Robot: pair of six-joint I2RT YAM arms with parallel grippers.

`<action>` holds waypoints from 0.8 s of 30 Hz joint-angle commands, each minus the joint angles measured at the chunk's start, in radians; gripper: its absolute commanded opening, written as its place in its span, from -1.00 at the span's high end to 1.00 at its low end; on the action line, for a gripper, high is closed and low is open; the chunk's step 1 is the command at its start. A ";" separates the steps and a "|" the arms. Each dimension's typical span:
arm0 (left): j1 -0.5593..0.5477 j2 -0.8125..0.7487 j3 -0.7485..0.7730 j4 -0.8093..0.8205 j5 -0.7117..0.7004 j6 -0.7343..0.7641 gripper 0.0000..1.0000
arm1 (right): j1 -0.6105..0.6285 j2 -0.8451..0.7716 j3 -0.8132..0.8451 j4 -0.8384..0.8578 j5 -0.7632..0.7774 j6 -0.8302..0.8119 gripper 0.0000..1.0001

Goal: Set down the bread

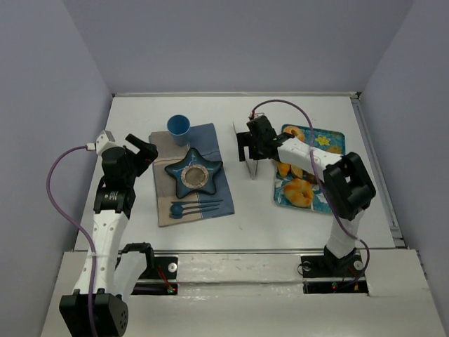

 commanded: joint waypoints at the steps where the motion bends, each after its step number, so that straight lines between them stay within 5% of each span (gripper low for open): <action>1: -0.005 0.000 -0.008 0.065 -0.007 0.004 -0.98 | 0.007 0.097 0.115 -0.056 0.017 -0.027 -1.00; 18: -0.005 -0.019 -0.057 0.096 0.022 0.001 -0.98 | 0.007 0.435 0.377 -0.175 0.136 0.146 -0.98; 21: -0.005 -0.029 -0.061 0.096 0.022 0.001 -0.98 | 0.007 0.444 0.376 -0.173 0.134 0.165 -0.76; 24: -0.005 -0.045 -0.064 0.096 0.022 0.001 -0.98 | 0.007 0.435 0.370 -0.170 0.149 0.163 -0.30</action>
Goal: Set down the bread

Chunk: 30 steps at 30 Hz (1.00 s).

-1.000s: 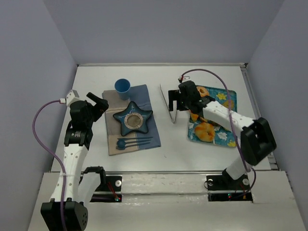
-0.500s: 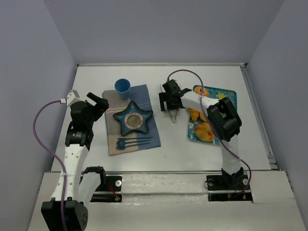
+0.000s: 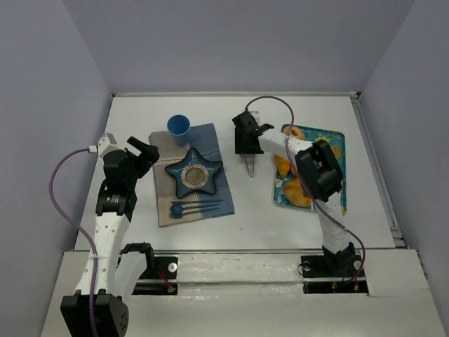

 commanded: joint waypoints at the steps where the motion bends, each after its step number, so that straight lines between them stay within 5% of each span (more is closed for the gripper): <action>1: -0.005 -0.040 -0.019 0.040 0.007 0.001 -0.98 | 0.006 0.037 -0.006 -0.029 0.023 0.024 -0.16; 5: -0.005 -0.063 -0.024 0.035 0.007 0.001 -0.98 | 0.006 -0.137 -0.077 -0.018 -0.014 -0.022 0.34; 9: -0.005 -0.078 -0.033 0.040 0.007 -0.004 -0.98 | 0.006 -0.416 -0.245 0.028 -0.029 -0.053 0.46; 18: -0.008 -0.067 -0.036 0.051 0.036 -0.002 -0.98 | 0.006 -1.002 -0.579 -0.111 -0.051 -0.002 0.38; 23: -0.008 -0.061 -0.039 0.060 0.048 -0.001 -0.98 | 0.006 -1.125 -0.581 -0.350 0.037 0.080 0.28; 30: -0.008 -0.064 -0.042 0.061 0.062 -0.002 -0.98 | 0.006 -1.112 -0.584 -0.455 -0.014 0.090 0.14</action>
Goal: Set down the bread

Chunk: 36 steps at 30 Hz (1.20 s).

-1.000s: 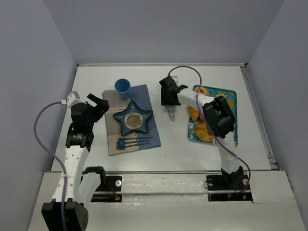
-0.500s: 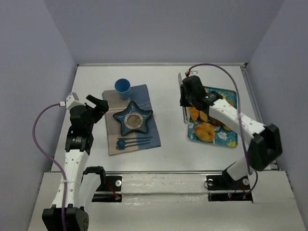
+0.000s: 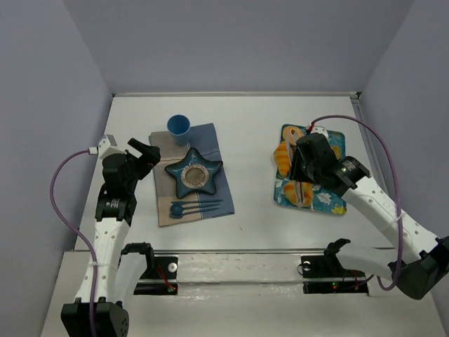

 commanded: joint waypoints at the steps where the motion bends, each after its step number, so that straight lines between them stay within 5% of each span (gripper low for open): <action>1: -0.003 -0.002 -0.016 0.058 0.027 0.000 -0.98 | 0.007 0.026 0.006 -0.107 -0.020 0.018 0.12; 12: -0.003 -0.002 -0.023 0.061 0.028 -0.002 -0.98 | -0.004 0.143 0.052 -0.094 0.026 -0.028 -0.32; 36: -0.005 0.019 -0.019 0.064 0.010 0.000 -0.98 | -0.137 0.355 0.098 0.153 -0.138 -0.198 -0.36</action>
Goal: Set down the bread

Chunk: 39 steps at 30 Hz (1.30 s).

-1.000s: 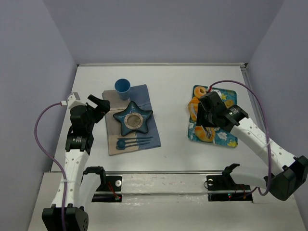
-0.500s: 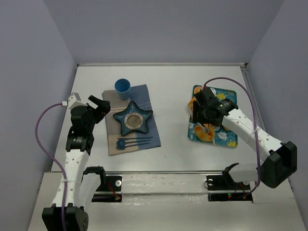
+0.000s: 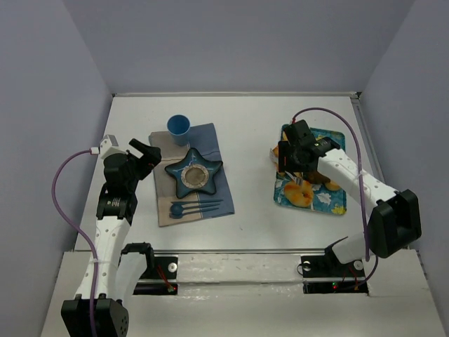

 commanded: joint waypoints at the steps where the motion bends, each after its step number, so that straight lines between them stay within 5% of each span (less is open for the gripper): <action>1: -0.004 0.002 -0.003 0.044 0.001 0.000 -0.98 | -0.004 0.016 0.065 0.087 -0.066 -0.040 -0.34; 9: -0.004 -0.003 -0.002 0.041 -0.002 0.000 -0.98 | -0.004 -0.010 0.059 0.053 0.003 0.008 0.15; 15: -0.004 -0.006 0.000 0.038 0.000 -0.002 -0.98 | -0.004 -0.111 0.085 0.007 0.048 0.010 0.25; 23: -0.004 -0.014 0.005 0.035 0.027 -0.008 -0.98 | 0.050 -0.255 0.068 0.173 -0.383 -0.167 0.26; 29: -0.004 -0.034 -0.008 0.035 0.047 -0.026 -0.98 | 0.260 -0.088 0.151 0.256 -0.379 -0.257 0.22; 39: -0.004 -0.078 -0.025 0.004 0.052 -0.040 -0.98 | 0.416 0.298 0.393 0.311 -0.393 -0.271 0.14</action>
